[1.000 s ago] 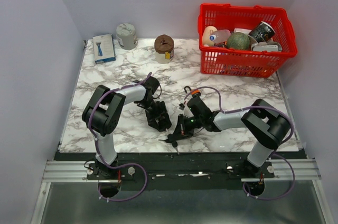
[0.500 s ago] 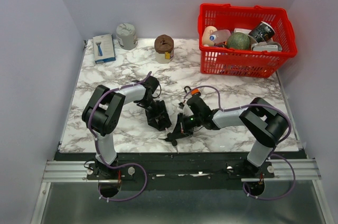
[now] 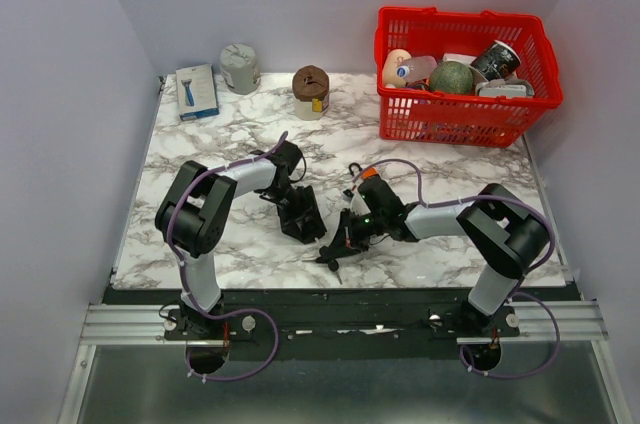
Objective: Unlock with the key
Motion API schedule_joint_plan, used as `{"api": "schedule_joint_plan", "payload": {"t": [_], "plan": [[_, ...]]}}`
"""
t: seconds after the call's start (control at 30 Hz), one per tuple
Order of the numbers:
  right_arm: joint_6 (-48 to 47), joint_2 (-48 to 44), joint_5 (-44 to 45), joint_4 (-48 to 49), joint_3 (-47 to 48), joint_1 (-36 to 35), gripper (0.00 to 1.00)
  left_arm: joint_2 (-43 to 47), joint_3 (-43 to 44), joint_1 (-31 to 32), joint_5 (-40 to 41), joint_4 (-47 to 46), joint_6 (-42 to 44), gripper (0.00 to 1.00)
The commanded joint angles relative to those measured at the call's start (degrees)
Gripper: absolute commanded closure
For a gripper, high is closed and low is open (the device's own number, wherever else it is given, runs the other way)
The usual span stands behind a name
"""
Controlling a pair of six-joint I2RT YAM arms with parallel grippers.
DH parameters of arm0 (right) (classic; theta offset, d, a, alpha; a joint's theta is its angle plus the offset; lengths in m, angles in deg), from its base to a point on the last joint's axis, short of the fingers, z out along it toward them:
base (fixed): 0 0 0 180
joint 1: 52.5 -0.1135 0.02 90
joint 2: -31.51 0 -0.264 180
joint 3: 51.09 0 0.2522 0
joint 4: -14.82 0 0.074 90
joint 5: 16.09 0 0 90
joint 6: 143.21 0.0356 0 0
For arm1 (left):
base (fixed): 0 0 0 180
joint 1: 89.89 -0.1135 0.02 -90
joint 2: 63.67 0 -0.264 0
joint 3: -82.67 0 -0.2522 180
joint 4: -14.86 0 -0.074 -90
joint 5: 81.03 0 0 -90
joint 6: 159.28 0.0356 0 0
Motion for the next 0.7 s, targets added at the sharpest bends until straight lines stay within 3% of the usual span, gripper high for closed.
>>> {"api": "schedule_joint_plan", "payload": {"t": [0.0,0.3,0.67], "plan": [[-1.32,0.78,8.40,-1.65,3.95,1.76,0.99,0.54,-1.56,0.79,1.09,1.95,2.35,1.00],[-2.38,1.74,12.35,-0.51,6.15,1.76,0.99,1.16,-4.20,2.72,-0.94,0.01,0.07,1.00],[1.84,3.15,16.66,7.48,5.45,1.76,0.99,2.91,-7.72,4.22,-3.13,-3.06,-3.71,1.00]]}}
